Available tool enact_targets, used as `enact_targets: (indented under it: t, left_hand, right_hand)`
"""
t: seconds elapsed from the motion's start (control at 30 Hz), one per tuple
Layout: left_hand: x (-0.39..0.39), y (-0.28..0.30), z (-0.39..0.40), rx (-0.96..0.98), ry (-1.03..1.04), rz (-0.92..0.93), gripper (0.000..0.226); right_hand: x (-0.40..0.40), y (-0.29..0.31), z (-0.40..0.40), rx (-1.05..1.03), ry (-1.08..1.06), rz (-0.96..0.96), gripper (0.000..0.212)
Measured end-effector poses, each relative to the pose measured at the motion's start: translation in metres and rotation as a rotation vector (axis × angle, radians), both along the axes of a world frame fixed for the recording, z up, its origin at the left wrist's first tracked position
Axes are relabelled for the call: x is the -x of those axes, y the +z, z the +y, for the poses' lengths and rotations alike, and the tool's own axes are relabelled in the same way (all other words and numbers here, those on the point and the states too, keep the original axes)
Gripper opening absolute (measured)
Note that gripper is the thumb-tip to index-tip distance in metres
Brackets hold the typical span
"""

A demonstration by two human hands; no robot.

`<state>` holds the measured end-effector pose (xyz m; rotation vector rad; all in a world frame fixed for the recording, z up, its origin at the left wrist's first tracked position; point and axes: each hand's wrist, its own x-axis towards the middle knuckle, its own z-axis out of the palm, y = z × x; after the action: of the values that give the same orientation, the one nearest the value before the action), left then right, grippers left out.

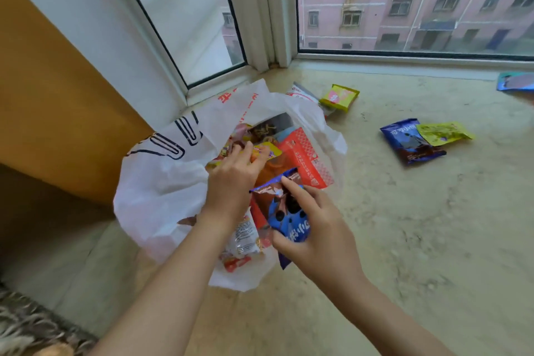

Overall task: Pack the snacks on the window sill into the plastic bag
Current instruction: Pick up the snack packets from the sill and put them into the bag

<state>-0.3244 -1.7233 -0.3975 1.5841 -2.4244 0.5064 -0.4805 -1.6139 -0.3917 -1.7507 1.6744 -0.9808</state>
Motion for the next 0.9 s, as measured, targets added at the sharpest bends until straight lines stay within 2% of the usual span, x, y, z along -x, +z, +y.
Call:
enact_targets:
  t: [0.2, 0.33, 0.4, 0.47, 0.57, 0.73, 0.9]
  left_hand:
    - [-0.026, -0.023, 0.001, -0.081, 0.001, -0.089, 0.039]
    - [-0.046, -0.024, -0.004, -0.111, 0.040, -0.176, 0.056]
    - [-0.050, -0.023, -0.008, -0.107, 0.083, -0.193, 0.061]
    - [-0.049, -0.016, -0.008, -0.087, 0.125, -0.158, 0.060]
    - [-0.045, -0.010, -0.006, -0.061, 0.131, -0.057, 0.058]
    - [-0.037, -0.012, 0.000, -0.087, 0.096, -0.029, 0.060]
    - [-0.025, -0.013, 0.003, -0.079, 0.064, -0.009, 0.064]
  right_hand:
    - [-0.009, -0.006, -0.044, -0.100, -0.098, -0.001, 0.076]
    - [-0.018, 0.003, -0.075, -0.115, -0.108, 0.118, 0.075]
    - [-0.026, 0.000, -0.095, -0.130, -0.085, 0.249, 0.071]
    - [-0.035, -0.004, -0.112, -0.169, -0.012, 0.419, 0.063]
    - [-0.040, -0.012, -0.121, -0.274, 0.125, 0.549, 0.057]
    - [-0.032, -0.020, -0.110, -0.299, 0.154, 0.574, 0.060]
    - [-0.019, -0.010, -0.100, -0.183, 0.169, 0.533, 0.056]
